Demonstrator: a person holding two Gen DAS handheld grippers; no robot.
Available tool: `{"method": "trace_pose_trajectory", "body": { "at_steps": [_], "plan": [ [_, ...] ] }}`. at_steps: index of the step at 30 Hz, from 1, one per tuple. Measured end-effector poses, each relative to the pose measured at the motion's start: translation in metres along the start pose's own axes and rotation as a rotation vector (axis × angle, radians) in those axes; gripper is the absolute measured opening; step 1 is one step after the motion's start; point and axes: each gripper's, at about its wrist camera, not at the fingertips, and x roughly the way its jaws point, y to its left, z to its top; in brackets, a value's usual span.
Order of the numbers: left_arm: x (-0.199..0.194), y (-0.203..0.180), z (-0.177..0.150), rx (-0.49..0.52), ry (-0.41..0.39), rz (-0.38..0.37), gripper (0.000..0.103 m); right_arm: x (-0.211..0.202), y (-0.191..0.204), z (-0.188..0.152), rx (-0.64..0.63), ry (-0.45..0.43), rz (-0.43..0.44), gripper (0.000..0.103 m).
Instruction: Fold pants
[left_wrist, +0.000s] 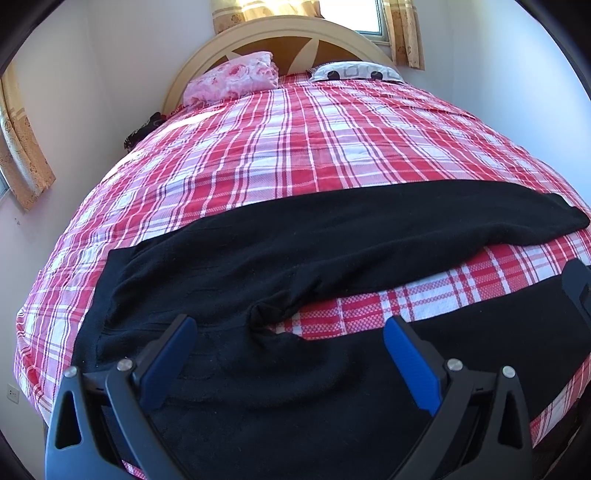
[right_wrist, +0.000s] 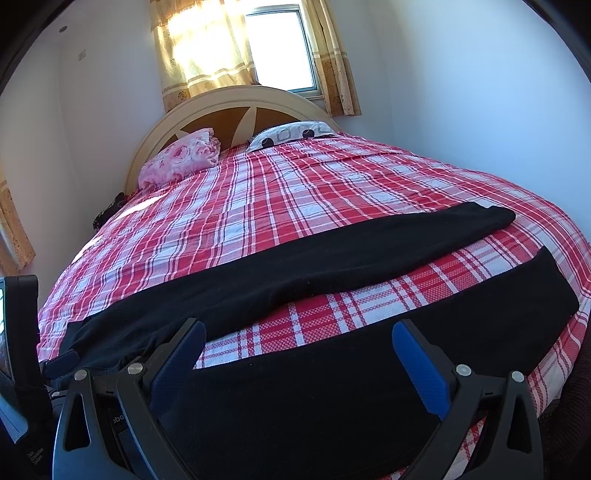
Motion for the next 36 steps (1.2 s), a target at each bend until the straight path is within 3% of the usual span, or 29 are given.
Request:
{"method": "trace_pose_trajectory", "body": {
  "at_steps": [9, 17, 22, 28, 29, 33, 36],
  "plan": [
    [0.007, 0.016, 0.005, -0.025, 0.009, 0.016, 0.103, 0.012, 0.003, 0.007, -0.019, 0.02, 0.011, 0.102],
    [0.019, 0.056, 0.01, -0.052, 0.029, 0.057, 0.103, 0.03, 0.014, 0.021, -0.092, 0.055, 0.066, 0.102],
    [0.036, 0.116, 0.017, -0.181, 0.061, 0.133, 0.103, 0.056, 0.047, 0.049, -0.218, 0.116, 0.246, 0.102],
    [0.069, 0.165, 0.018, -0.31, 0.142, 0.143, 0.103, 0.129, 0.125, 0.068, -0.437, 0.258, 0.448, 0.1],
    [0.074, 0.17, 0.017, -0.33, 0.155, 0.143, 0.103, 0.146, 0.139, 0.069, -0.459, 0.293, 0.464, 0.097],
    [0.091, 0.183, 0.012, -0.394, 0.199, 0.119, 0.103, 0.192, 0.192, 0.064, -0.575, 0.381, 0.479, 0.063],
    [0.103, 0.183, 0.011, -0.399, 0.224, 0.094, 0.103, 0.222, 0.212, 0.056, -0.642, 0.45, 0.498, 0.061]
  ]
}}
